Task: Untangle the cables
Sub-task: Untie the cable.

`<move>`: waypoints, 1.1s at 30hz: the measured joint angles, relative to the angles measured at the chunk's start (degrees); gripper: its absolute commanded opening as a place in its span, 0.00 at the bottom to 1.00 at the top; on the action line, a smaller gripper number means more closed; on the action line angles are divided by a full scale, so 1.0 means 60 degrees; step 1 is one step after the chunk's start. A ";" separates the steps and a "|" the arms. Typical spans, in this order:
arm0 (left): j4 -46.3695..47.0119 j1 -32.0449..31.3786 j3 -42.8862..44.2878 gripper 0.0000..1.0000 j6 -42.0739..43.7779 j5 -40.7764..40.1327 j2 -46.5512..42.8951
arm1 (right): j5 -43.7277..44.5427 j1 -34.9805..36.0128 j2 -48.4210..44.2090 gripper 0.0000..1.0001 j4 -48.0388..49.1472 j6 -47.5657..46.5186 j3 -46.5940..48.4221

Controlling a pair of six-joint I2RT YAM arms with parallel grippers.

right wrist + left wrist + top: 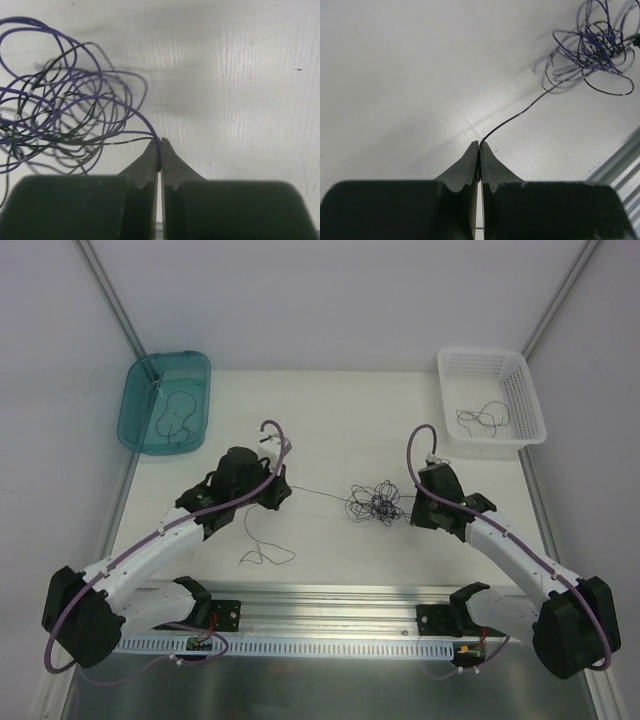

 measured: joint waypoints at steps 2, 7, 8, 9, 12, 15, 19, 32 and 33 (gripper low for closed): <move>-0.0506 0.0605 0.0004 0.00 -0.0127 -0.0189 -0.0659 | 0.0022 -0.0259 -0.0321 0.01 -0.0095 -0.0022 0.0000; -0.2047 0.2401 0.0317 0.00 -0.0233 -0.0721 -0.2113 | -0.0007 -0.1140 -0.0831 0.01 -0.0539 -0.0113 0.0004; -0.2368 0.2758 0.0495 0.00 -0.0226 -0.0929 -0.2259 | -0.0004 -0.1235 -0.0889 0.01 -0.0579 -0.0135 0.0004; -0.2637 0.3049 0.0667 0.00 -0.0215 -0.1027 -0.2339 | -0.0018 -0.1351 -0.0947 0.01 -0.0634 -0.0168 0.0004; -0.3282 0.3723 0.1151 0.00 -0.0135 -0.1548 -0.2514 | -0.0040 -0.1654 -0.1053 0.01 -0.0838 -0.0284 0.0022; -0.3723 0.3971 0.1526 0.00 0.0044 -0.2157 -0.2539 | -0.0051 -0.1752 -0.1064 0.01 -0.1035 -0.0361 0.0095; -0.4124 0.4350 0.1749 0.00 0.0317 -0.2608 -0.2433 | -0.0073 -0.2055 -0.1089 0.01 -0.1169 -0.0517 0.0291; -0.3377 0.4109 0.0361 0.00 0.1100 0.3136 -0.2127 | -0.1468 0.0189 -0.0295 0.71 -0.0860 -0.0750 0.1140; -0.3300 0.4029 0.0142 0.00 0.1107 0.3381 -0.2157 | -0.1468 0.0459 -0.0160 0.74 -0.0827 -0.0692 0.1264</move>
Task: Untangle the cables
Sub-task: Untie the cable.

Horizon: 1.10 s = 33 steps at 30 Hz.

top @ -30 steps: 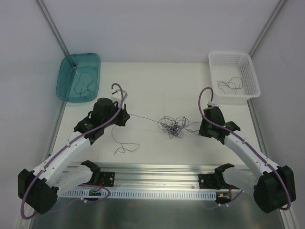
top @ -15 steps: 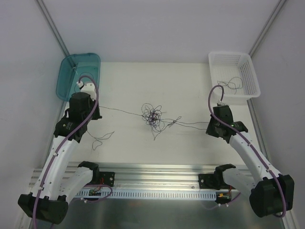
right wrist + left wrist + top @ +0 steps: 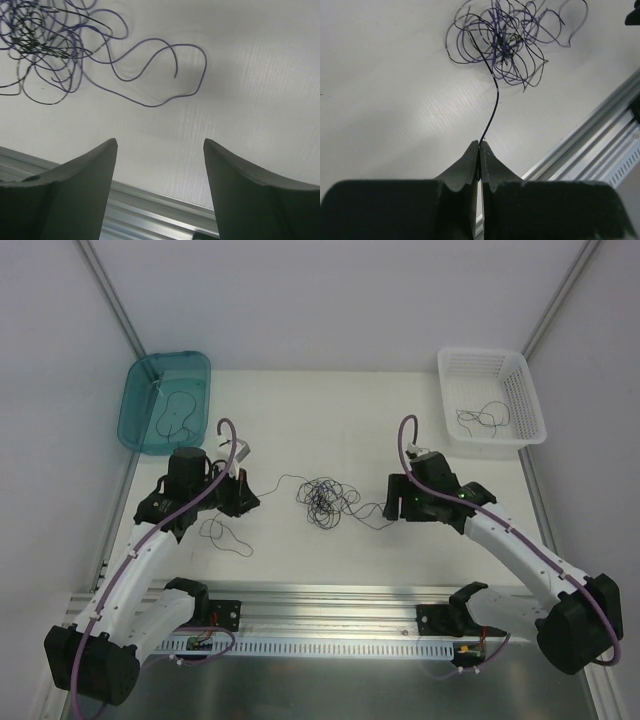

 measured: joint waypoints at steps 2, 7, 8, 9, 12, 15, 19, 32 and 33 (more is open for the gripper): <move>0.0066 -0.0062 -0.0302 0.00 0.0004 0.0295 -0.0066 | 0.0095 0.0430 0.0222 0.80 -0.0011 0.0044 0.0346; 0.0280 -0.0073 -0.0623 0.00 0.0004 0.0459 -0.0372 | 0.0707 0.1617 0.1016 0.81 0.0113 0.0259 0.1953; 0.0328 -0.0073 -0.0627 0.00 0.0004 0.0448 -0.0426 | 0.0849 0.1869 0.1242 0.81 0.0146 0.0310 0.2328; 0.0364 -0.0073 -0.0623 0.00 0.0000 0.0437 -0.0484 | 0.0951 0.2040 0.1443 0.81 0.0237 0.0357 0.2612; 0.0455 -0.0073 -0.0630 0.00 -0.0004 0.0251 -0.0674 | 0.1399 0.2637 0.2510 0.81 0.0586 0.0710 0.3566; 0.0565 -0.0073 -0.0714 0.00 -0.0004 -0.0007 -0.0900 | 0.1912 0.3129 0.3716 0.80 0.0925 0.1300 0.4109; 0.0561 -0.0073 -0.0783 0.00 -0.0004 -0.0310 -0.0984 | 0.2546 0.3606 0.5166 0.79 0.1133 0.2295 0.4408; 0.0579 -0.0069 -0.0860 0.00 -0.0007 -0.1610 -0.1563 | 0.3450 0.3727 0.7785 0.25 0.1745 0.4095 0.4561; 0.0576 -0.0069 -0.0900 0.00 -0.0025 -0.1858 -0.1654 | 0.3486 0.3716 0.7759 0.20 0.1814 0.4146 0.4455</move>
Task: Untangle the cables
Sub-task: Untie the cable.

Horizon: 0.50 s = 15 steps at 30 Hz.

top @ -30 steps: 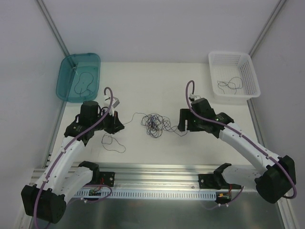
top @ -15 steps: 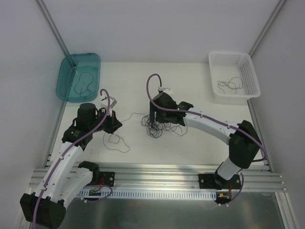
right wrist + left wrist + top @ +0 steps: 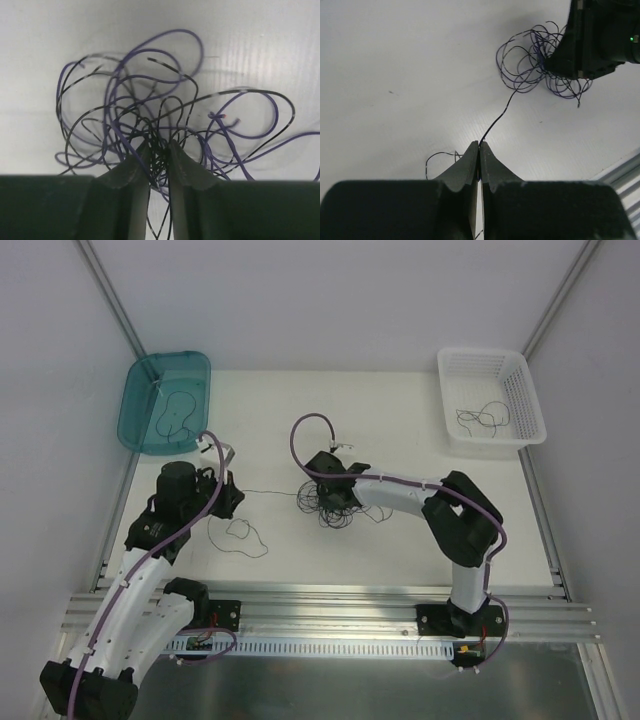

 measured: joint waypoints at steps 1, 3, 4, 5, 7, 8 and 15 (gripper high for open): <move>-0.0007 0.0000 -0.0036 0.00 -0.0033 -0.0266 -0.0073 | 0.0011 -0.0025 -0.0044 0.12 0.0095 0.0000 -0.0109; -0.0029 0.0015 -0.0095 0.00 -0.0109 -0.0718 -0.0171 | 0.0029 -0.0135 -0.0302 0.03 0.0233 -0.0073 -0.0488; -0.0051 0.0025 -0.0135 0.00 -0.0182 -0.0918 -0.0193 | 0.0036 -0.0208 -0.0535 0.01 0.0273 -0.0135 -0.0681; -0.0076 0.0076 -0.0175 0.00 -0.0259 -0.1093 -0.0193 | 0.0055 -0.0302 -0.0831 0.01 0.0302 -0.0226 -0.0889; -0.0117 0.0215 -0.0222 0.00 -0.0423 -0.1377 -0.0157 | 0.0055 -0.0525 -0.1599 0.01 0.0397 -0.0441 -0.1344; -0.0120 0.0299 -0.0226 0.00 -0.0506 -0.1464 -0.0124 | 0.0047 -0.0707 -0.2091 0.01 0.0474 -0.0586 -0.1606; -0.0113 0.1137 -0.0226 0.00 -0.0827 -0.2404 0.0098 | 0.0382 -0.3147 -0.5523 0.01 -0.0084 -0.1836 -0.3344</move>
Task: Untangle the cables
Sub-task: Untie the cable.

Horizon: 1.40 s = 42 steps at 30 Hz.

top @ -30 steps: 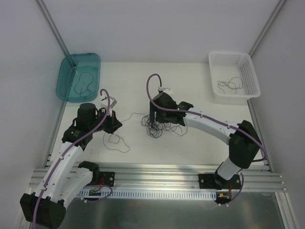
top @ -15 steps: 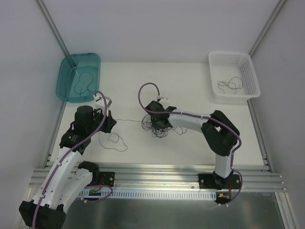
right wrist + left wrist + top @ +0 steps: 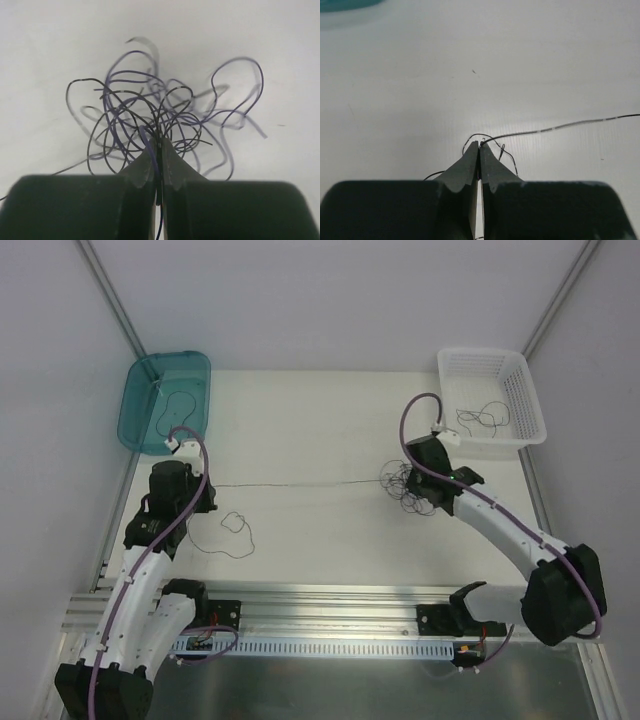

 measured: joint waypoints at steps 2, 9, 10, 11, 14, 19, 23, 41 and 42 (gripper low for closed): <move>-0.0011 0.0204 0.0000 0.00 -0.0040 -0.0277 0.0022 | 0.0204 -0.0841 -0.0685 0.01 -0.0466 -0.0339 -0.0313; -0.0164 0.0503 0.0000 0.00 -0.0160 -0.0525 0.0106 | -0.0350 -0.2255 -0.2841 0.01 -0.1479 -0.1515 -0.0470; -0.0175 0.0510 0.0000 0.00 -0.0160 -0.0525 0.0113 | -0.0532 -0.2288 -0.3020 0.01 -0.1581 -0.1650 -0.0430; -0.0178 0.0506 0.0000 0.00 -0.0160 -0.0521 0.0117 | -0.0758 -0.2291 -0.3118 0.01 -0.1661 -0.1770 -0.0372; -0.0193 0.0510 0.0000 0.00 -0.0160 -0.0550 0.0146 | -0.1399 -0.2291 -0.3129 0.01 -0.1752 -0.2000 -0.0215; -0.0222 0.0710 0.0000 0.00 -0.0229 -0.0969 0.0149 | -0.1483 -0.2317 -0.3071 0.05 -0.2014 -0.2113 -0.0248; -0.0222 0.0820 0.0000 0.03 -0.0229 -0.0940 0.0087 | -0.1719 -0.2320 -0.2787 0.01 -0.1956 -0.2211 -0.0459; 0.0080 0.0681 0.0000 0.95 -0.1016 0.3752 0.0280 | -0.2361 0.0699 -0.0732 0.01 -0.1275 -0.2703 -0.0681; 0.0171 0.0532 0.0000 0.95 -0.1173 0.3989 0.0284 | -0.2324 0.0790 -0.0707 0.01 -0.1239 -0.2707 -0.0637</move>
